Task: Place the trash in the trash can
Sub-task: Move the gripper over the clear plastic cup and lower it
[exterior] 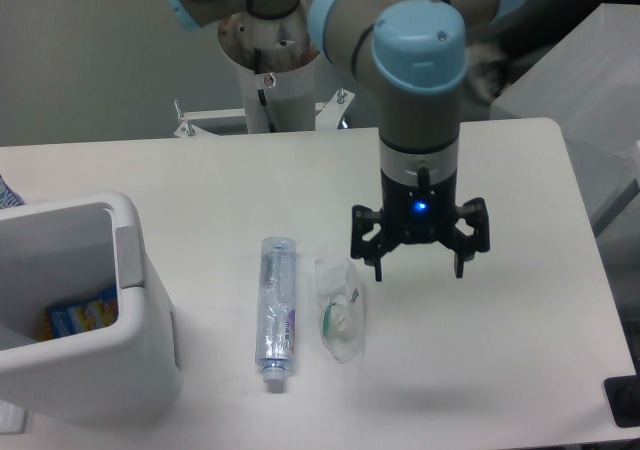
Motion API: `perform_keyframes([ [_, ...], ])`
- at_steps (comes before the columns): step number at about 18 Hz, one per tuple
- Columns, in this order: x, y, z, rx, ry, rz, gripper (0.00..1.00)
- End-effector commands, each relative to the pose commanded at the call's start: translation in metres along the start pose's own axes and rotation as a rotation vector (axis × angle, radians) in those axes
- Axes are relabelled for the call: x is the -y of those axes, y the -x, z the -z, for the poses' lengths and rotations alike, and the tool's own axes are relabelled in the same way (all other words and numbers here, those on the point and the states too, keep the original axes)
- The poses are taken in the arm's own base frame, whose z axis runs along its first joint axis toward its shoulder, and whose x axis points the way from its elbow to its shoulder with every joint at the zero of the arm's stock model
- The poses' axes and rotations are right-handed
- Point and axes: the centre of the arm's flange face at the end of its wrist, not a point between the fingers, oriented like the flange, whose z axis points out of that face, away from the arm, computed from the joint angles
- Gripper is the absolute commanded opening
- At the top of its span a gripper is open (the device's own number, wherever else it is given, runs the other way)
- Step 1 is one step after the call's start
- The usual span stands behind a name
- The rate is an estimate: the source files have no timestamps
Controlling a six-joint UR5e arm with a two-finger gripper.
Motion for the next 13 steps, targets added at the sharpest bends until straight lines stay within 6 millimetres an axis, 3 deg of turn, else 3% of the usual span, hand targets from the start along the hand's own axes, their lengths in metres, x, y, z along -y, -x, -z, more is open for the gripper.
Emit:
perform_keyframes([
  [6,-0.023,-0.015,-0.074,-0.059,0.123,-0.072,1.0],
  [10,-0.06,-0.022,-0.12,-0.127,0.207,-0.267,1.0],
  [13,-0.077,-0.027,-0.135,-0.133,0.204,-0.307,1.0],
])
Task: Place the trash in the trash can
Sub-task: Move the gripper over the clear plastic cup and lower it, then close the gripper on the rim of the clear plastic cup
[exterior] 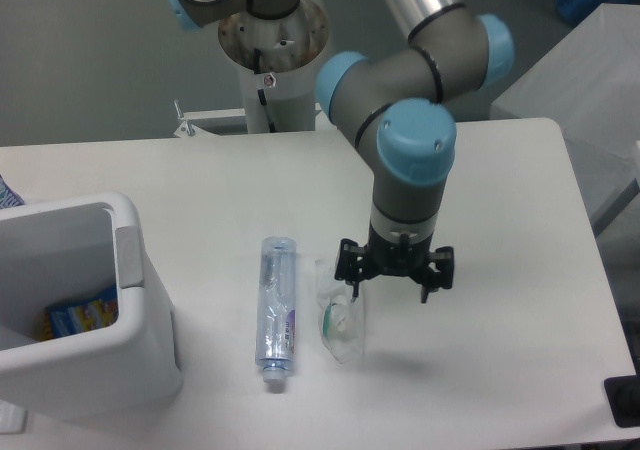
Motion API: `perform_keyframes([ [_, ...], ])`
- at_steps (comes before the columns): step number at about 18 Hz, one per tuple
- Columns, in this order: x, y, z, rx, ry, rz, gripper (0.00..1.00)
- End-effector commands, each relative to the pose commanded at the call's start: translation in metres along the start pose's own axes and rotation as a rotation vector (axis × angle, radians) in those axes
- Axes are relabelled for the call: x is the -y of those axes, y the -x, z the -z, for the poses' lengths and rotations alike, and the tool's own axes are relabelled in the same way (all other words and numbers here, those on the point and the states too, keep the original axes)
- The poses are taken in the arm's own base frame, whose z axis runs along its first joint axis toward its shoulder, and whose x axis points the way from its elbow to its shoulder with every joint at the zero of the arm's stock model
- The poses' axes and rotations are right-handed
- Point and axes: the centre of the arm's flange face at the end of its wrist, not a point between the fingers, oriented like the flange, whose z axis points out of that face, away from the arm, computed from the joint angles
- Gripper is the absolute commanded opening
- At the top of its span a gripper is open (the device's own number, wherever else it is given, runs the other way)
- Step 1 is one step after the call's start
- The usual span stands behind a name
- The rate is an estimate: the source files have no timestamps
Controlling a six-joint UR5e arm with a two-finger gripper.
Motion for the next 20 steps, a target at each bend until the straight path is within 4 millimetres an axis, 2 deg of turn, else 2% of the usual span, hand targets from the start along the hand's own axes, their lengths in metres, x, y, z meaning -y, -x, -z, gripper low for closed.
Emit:
perform_keyframes([
  [2,-0.003,-0.006,-0.014,-0.004,0.003,-0.001,1.0],
  [10,-0.004,-0.009,-0.033,-0.013,0.012,0.005,0.99],
  [13,-0.001,-0.014,-0.037,-0.018,0.019,0.007,0.85],
  [15,-0.001,-0.015,-0.039,-0.019,0.02,0.005,0.71],
  [18,0.0,-0.014,-0.044,-0.024,0.026,0.006,0.68],
  [20,0.0,-0.013,-0.044,-0.023,0.027,0.006,0.58],
])
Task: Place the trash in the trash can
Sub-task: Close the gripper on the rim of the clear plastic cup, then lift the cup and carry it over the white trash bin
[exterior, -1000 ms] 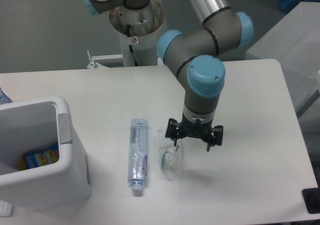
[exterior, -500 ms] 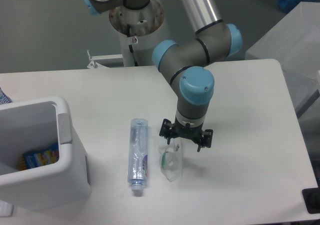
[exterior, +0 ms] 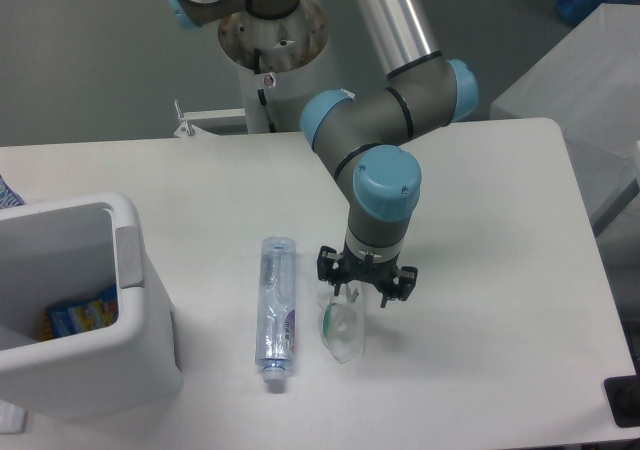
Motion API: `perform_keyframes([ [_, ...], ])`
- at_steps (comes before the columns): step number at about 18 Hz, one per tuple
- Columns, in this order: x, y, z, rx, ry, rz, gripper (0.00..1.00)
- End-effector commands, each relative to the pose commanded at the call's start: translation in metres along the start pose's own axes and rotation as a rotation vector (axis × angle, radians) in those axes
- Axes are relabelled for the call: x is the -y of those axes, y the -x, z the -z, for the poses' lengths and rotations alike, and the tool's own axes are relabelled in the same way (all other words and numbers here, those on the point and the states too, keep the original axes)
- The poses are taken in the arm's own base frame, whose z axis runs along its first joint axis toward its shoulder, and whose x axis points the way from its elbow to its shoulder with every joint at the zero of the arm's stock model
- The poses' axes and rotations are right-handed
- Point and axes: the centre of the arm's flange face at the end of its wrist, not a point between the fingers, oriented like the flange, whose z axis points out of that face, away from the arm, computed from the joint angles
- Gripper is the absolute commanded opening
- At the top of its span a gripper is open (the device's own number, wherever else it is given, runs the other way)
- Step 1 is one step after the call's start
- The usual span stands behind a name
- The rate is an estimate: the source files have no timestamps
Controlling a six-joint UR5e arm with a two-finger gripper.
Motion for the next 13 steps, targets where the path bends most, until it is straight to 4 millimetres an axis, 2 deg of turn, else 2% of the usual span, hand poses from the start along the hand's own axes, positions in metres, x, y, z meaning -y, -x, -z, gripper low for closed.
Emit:
perform_keyframes([
  [2,0.0,0.0,0.0,0.0,0.0,0.0,0.4],
  [4,0.0,0.0,0.0,0.001,0.001,0.0,0.14],
  [6,0.001,0.001,0.002,0.004,-0.002,0.001,0.0],
  [10,0.005,0.004,0.008,0.009,-0.017,0.002,0.0],
  [13,0.01,0.011,0.026,0.03,-0.046,0.006,0.0],
])
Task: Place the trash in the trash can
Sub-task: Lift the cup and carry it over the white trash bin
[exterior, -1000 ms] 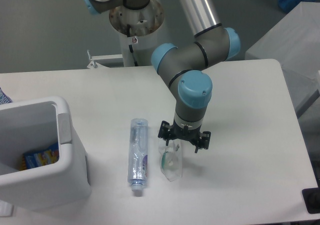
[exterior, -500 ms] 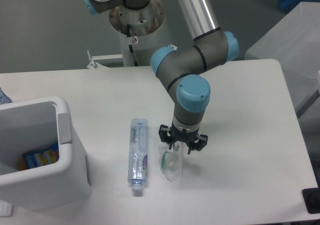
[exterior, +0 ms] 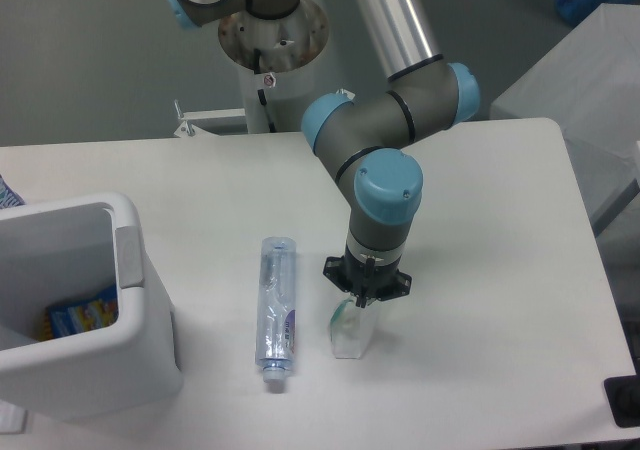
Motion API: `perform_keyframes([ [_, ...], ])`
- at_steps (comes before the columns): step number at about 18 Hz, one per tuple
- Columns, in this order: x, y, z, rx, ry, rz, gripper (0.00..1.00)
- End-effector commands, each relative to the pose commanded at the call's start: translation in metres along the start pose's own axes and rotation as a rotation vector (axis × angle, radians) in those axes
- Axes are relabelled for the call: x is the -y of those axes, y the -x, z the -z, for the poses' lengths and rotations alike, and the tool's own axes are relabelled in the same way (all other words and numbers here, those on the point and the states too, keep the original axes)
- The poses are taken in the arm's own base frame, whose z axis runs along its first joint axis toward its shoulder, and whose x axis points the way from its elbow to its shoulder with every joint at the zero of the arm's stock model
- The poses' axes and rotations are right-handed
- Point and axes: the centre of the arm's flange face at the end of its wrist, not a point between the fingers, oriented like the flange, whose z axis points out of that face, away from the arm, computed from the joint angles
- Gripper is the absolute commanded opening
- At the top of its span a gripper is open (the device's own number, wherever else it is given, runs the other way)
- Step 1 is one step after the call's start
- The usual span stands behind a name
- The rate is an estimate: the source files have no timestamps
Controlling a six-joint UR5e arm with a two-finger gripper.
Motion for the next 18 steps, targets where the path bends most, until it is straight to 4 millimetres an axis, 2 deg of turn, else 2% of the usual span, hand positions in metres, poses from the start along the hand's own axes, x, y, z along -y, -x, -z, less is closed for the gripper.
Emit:
perform_keyframes([
  [3,0.008,0.012,0.026,0.009,-0.061,0.053,0.0],
  [5,0.016,0.02,0.065,0.001,-0.16,0.071,0.0],
  [9,0.036,0.04,0.121,-0.017,-0.299,0.207,0.0],
  [12,0.051,0.037,0.157,-0.076,-0.411,0.281,0.0],
  [14,0.057,0.029,0.206,-0.102,-0.502,0.349,0.0],
  [18,0.065,0.009,0.263,-0.137,-0.594,0.426,0.0],
])
